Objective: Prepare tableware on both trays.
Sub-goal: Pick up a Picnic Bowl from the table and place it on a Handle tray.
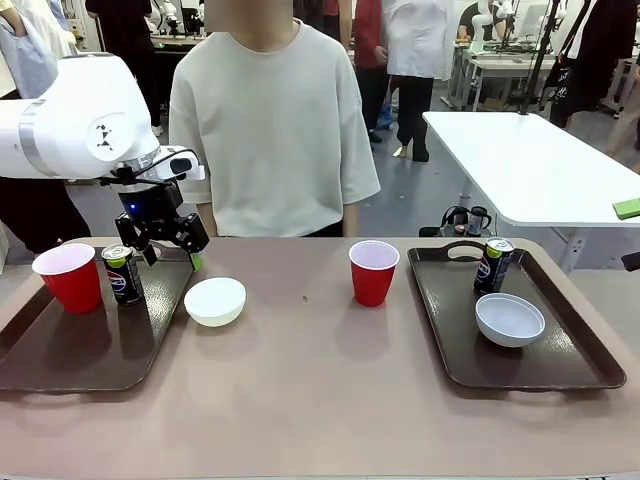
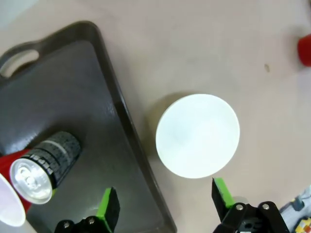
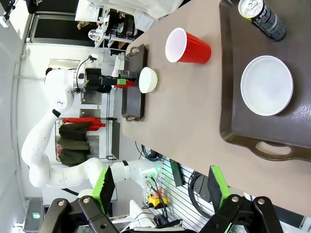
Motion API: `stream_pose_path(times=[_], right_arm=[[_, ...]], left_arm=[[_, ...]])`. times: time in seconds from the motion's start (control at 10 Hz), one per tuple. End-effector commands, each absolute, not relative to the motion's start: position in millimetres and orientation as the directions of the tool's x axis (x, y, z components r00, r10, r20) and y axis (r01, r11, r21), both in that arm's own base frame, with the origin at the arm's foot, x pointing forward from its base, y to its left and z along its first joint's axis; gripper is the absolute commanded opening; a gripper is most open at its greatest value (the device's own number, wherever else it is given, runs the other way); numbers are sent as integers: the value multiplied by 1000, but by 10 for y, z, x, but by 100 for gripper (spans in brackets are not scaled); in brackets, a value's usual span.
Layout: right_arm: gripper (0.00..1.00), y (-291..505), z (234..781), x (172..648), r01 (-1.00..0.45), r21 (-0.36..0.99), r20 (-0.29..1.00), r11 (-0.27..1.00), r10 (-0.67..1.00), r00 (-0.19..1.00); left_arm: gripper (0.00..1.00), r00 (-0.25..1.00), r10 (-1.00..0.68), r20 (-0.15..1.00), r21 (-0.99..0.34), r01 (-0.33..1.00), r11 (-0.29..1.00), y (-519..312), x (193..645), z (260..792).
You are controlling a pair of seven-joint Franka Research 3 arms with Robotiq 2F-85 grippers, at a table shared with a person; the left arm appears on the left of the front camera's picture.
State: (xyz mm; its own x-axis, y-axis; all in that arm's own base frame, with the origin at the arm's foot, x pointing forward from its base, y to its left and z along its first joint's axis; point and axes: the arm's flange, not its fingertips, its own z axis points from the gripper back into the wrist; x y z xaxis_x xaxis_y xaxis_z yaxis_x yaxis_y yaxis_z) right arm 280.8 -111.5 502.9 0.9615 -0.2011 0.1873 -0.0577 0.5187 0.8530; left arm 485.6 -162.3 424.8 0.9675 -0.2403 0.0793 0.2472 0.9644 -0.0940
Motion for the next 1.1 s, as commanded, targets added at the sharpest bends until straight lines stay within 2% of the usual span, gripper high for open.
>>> stream_pose_path(times=[0.0,0.3,0.7,1.0], right_arm=[[100,-1106,5025,2823,-73,863,198,501,-202,959],[100,-1106,5025,2823,-73,863,198,501,-202,959],[100,-1106,5025,2823,-73,863,198,501,-202,959],[100,-1106,5025,2823,-73,863,198,501,-202,959]], left_arm=[[100,968,-241,69,-106,247,963,-1579,4814,4325],[100,962,-267,59,-54,270,961,-1774,5042,4146],[100,964,-266,15,-4,266,964,-1933,5128,3749],[73,951,-299,78,24,298,954,-2079,5128,3705]])
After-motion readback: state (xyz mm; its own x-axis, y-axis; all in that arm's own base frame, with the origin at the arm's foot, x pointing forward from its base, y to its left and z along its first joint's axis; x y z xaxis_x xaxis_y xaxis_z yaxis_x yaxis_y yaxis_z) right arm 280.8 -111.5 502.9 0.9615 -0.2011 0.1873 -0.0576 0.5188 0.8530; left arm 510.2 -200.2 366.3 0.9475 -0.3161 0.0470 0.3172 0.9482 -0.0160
